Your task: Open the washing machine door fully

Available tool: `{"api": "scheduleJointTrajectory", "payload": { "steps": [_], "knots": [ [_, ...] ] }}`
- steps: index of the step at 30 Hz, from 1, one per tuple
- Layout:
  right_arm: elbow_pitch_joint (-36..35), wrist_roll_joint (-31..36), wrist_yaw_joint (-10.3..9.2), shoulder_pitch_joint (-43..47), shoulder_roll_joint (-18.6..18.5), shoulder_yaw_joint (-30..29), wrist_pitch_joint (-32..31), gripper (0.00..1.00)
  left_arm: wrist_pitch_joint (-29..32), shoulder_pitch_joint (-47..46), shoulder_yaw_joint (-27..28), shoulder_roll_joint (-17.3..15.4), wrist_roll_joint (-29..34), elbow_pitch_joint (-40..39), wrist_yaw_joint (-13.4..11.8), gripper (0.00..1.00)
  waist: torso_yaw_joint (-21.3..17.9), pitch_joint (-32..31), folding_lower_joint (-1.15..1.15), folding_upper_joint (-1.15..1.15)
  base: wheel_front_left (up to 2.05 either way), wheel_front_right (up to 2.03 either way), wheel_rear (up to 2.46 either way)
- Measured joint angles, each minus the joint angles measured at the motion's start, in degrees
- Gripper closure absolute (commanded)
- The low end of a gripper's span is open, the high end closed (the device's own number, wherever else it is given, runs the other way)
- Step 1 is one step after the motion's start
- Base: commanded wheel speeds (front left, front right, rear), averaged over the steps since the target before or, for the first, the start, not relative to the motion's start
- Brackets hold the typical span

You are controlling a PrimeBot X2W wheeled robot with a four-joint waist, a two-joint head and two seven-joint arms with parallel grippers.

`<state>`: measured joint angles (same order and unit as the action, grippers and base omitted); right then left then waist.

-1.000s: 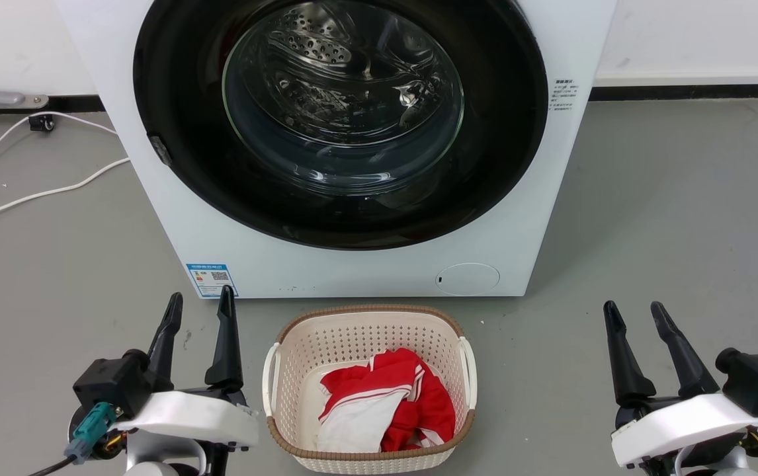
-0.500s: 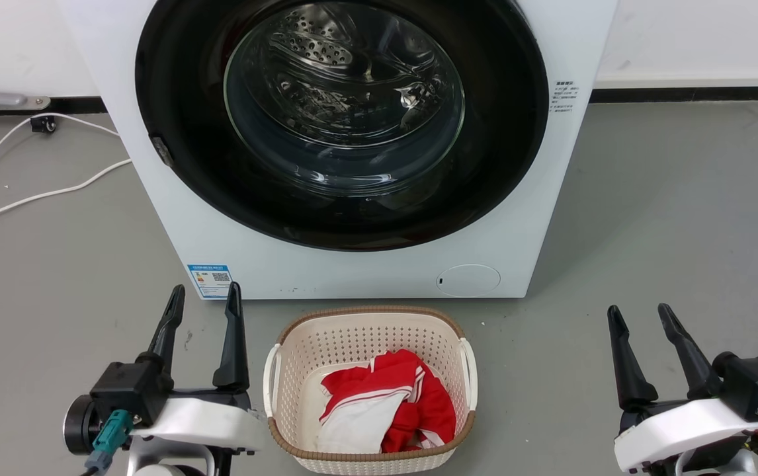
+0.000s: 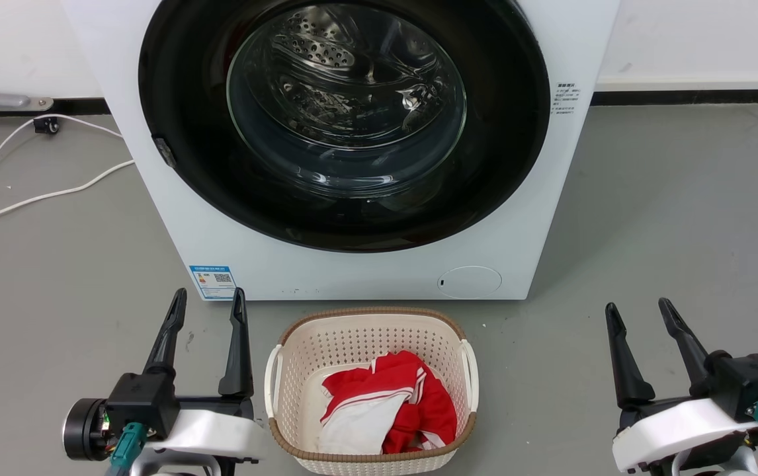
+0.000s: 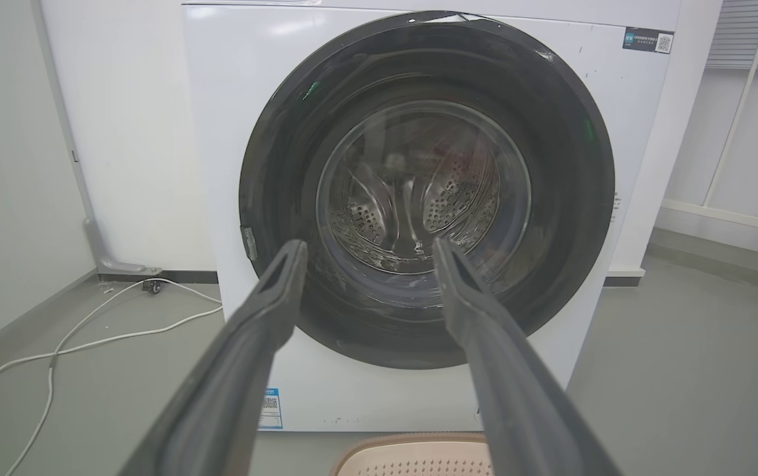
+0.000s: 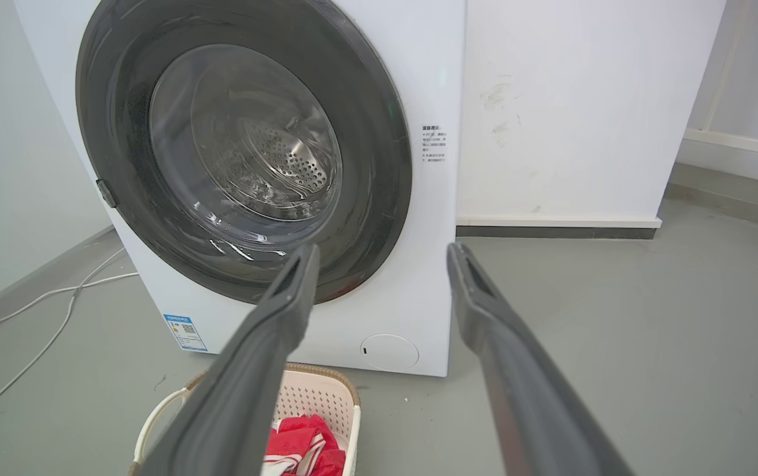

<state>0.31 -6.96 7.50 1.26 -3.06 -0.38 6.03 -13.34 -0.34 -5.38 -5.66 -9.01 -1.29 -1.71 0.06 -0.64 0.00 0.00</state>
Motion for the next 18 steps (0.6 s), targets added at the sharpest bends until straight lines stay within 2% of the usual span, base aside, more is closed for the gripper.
{"api": "scheduleJointTrajectory", "payload": {
  "steps": [18],
  "knots": [
    [-0.5, 5.4, 0.01, 0.1, 0.1, 0.7, 0.5, 0.00, -1.6, 1.1, 1.0, 1.5, 4.9, -0.7, 0.7, 0.00, 0.1, 0.1, 0.00, 0.00, 0.00, 0.00, 0.00]
  ]
}}
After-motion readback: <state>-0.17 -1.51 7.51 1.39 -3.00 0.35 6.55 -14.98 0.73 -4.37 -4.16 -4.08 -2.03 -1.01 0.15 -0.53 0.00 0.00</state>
